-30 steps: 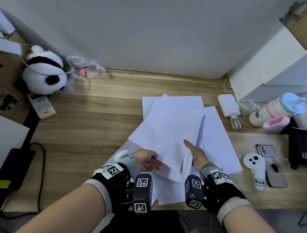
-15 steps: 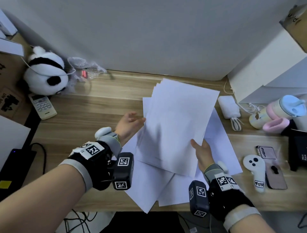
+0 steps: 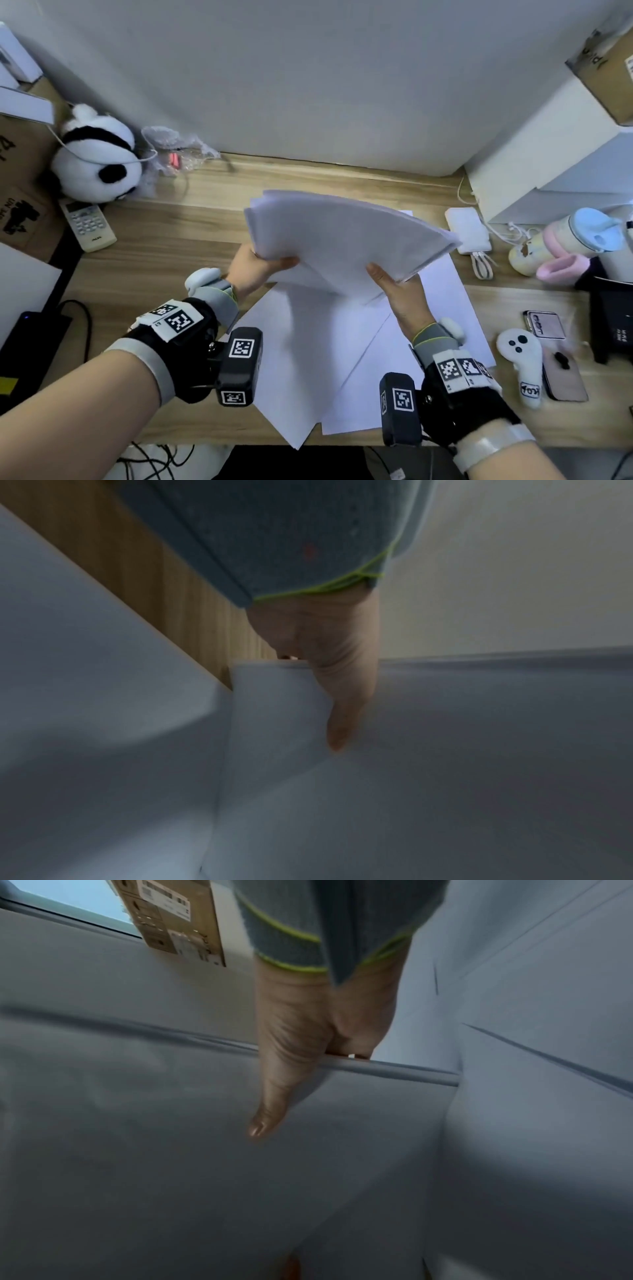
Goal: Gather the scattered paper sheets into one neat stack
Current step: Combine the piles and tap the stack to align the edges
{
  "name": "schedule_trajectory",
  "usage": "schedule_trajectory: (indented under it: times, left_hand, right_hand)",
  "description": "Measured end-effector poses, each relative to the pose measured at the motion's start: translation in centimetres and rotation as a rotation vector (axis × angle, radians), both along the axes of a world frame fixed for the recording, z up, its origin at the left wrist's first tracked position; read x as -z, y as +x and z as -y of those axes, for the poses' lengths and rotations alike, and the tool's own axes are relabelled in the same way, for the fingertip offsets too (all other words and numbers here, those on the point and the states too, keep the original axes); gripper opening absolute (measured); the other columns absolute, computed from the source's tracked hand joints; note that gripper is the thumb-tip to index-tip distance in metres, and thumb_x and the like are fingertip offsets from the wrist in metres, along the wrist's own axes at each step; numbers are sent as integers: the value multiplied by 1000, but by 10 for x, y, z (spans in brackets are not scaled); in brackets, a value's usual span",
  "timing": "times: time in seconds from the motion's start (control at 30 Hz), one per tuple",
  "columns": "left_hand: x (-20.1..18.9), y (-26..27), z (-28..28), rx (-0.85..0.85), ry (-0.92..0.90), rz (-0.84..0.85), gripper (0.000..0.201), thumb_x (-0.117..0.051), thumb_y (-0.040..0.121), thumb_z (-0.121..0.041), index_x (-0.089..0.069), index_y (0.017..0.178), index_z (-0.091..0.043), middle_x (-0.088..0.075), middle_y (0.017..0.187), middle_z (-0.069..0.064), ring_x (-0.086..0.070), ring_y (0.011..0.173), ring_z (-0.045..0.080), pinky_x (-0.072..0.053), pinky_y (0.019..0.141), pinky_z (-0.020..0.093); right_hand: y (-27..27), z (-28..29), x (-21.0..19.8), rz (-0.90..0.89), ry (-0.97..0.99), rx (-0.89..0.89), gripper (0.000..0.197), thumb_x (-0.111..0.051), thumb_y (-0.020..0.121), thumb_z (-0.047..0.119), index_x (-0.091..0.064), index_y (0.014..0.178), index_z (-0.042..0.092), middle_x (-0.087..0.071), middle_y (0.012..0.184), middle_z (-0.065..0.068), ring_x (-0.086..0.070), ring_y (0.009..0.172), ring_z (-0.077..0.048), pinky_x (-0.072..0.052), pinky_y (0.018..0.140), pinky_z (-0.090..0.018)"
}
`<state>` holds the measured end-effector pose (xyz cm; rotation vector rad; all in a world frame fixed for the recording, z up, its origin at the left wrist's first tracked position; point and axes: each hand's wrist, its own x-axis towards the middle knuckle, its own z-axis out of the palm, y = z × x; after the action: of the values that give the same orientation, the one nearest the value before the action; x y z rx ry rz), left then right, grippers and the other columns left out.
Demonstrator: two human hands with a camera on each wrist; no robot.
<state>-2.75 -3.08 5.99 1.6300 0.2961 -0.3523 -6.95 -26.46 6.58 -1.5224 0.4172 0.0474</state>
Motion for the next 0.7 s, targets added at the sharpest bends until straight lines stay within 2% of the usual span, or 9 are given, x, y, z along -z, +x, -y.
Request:
schedule_trajectory:
  times: [0.13, 0.27, 0.33, 0.37, 0.43, 0.5, 0.57, 0.63, 0.7]
  left_hand:
    - [7, 0, -1, 15, 4, 10, 26, -81, 67, -7, -68, 83, -23, -72, 85, -4, -65, 76, 11, -55, 77, 31]
    - [7, -2, 9, 44, 3, 3, 25, -77, 72, -4, -67, 84, -23, -71, 63, -20, -64, 58, -12, -52, 58, 7]
    - [6, -1, 14, 20, 30, -5, 18, -74, 77, -8, -67, 85, -22, -68, 65, -21, -60, 51, -16, -51, 57, 9]
    - [4, 0, 15, -4, 50, -16, 12, -72, 79, -11, -66, 83, -21, -67, 65, -18, -60, 51, -12, -51, 59, 14]
    - [2, 3, 14, -44, 85, -27, 5, -67, 85, -16, -65, 80, -15, -65, 67, -6, -59, 58, 6, -45, 61, 24]
    - [-2, 8, 12, -76, 136, -29, 14, -63, 87, -23, -63, 86, -9, -60, 77, 7, -54, 68, 18, -41, 62, 28]
    - [-4, 14, 6, -102, 150, -49, 17, -62, 88, -25, -63, 89, -9, -62, 77, 6, -56, 71, 19, -43, 63, 28]
    - [-1, 18, -5, -139, 141, -90, 15, -61, 88, -23, -64, 95, -10, -63, 75, 2, -58, 76, 19, -48, 64, 28]
    - [10, 19, -22, -217, 104, -178, 29, -63, 87, -21, -63, 111, -5, -67, 96, 12, -60, 91, 23, -55, 85, 40]
  right_hand:
    - [0, 1, 7, -20, 13, -1, 21, -70, 80, 8, -65, 88, 27, -68, 96, 16, -65, 89, 3, -46, 85, -17]
    - [4, -4, 11, -24, 51, 25, 19, -71, 79, 10, -65, 89, 25, -70, 91, 18, -67, 78, 11, -48, 68, -5]
    - [7, -6, 10, -31, 68, 35, 16, -70, 80, 12, -66, 89, 25, -70, 89, 18, -67, 76, 12, -49, 64, -4]
    - [9, -6, 9, -35, 74, 39, 13, -70, 81, 14, -66, 89, 24, -70, 89, 16, -67, 75, 10, -49, 65, -5]
    - [12, -7, 7, -48, 65, 38, 7, -68, 82, 18, -68, 90, 20, -70, 88, 10, -68, 78, 1, -49, 72, -12]
    - [16, -5, 5, -49, 36, 19, 13, -68, 83, 29, -67, 88, 17, -64, 86, 3, -59, 78, -11, -45, 77, -21]
    - [19, -2, 5, -42, 38, 19, 25, -65, 83, 38, -64, 88, 14, -58, 89, -3, -51, 82, -15, -43, 80, -29]
    - [20, 6, 12, -99, 50, 92, 21, -56, 89, 36, -61, 94, 15, -61, 92, -1, -56, 83, -15, -45, 82, -29]
    - [14, 17, 25, -254, -5, 170, 18, -50, 93, 31, -55, 99, 14, -57, 92, -3, -55, 77, -13, -41, 68, -24]
